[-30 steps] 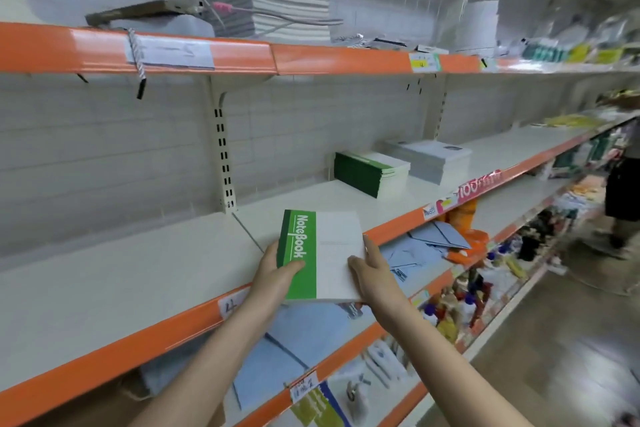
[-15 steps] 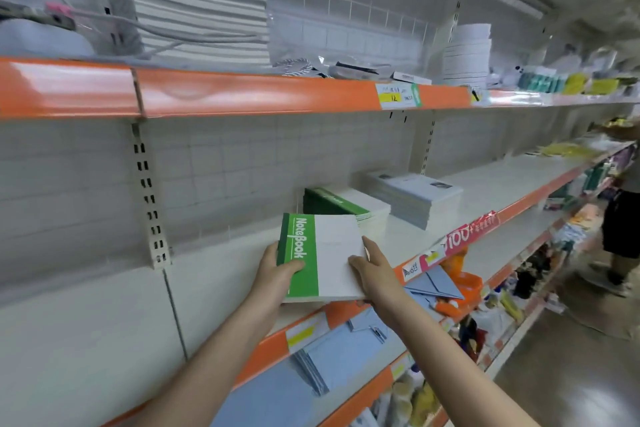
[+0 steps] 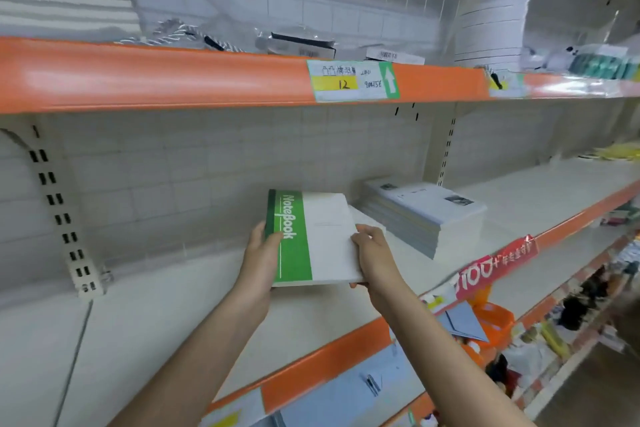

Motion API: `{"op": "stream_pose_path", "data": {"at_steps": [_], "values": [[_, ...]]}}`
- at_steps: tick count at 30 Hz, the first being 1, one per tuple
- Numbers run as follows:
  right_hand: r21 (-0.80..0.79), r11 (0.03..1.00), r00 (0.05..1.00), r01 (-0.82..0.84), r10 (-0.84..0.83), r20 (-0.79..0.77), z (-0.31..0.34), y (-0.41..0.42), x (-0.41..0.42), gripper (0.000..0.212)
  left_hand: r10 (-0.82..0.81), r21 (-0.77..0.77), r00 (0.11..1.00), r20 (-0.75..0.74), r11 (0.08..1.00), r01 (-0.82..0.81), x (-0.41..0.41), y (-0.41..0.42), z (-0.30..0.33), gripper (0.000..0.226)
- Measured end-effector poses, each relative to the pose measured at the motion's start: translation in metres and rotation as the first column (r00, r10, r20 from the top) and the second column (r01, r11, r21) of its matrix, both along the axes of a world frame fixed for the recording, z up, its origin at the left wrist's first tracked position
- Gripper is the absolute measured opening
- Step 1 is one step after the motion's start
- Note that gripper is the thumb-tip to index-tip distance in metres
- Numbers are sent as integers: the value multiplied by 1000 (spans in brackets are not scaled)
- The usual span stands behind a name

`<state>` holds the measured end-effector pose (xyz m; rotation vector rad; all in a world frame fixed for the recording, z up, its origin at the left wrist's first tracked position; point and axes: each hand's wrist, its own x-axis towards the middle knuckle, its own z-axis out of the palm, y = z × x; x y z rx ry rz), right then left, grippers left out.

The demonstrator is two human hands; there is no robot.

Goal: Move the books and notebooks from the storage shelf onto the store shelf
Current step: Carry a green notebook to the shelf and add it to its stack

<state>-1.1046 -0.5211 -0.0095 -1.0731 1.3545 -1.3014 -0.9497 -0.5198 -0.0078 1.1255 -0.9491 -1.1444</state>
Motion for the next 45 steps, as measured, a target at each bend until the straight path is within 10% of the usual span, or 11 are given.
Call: {"op": "stream_pose_path", "data": {"at_steps": [27, 45], "values": [[-136, 929, 925, -344, 311, -217, -32, -189, -93, 14, 406, 124, 893, 195, 893, -433, -113, -127, -17, 32], [-9, 871, 559, -492, 307, -770, -25, -193, -94, 37, 299, 200, 917, 266, 913, -356, -112, -126, -16, 38]]}}
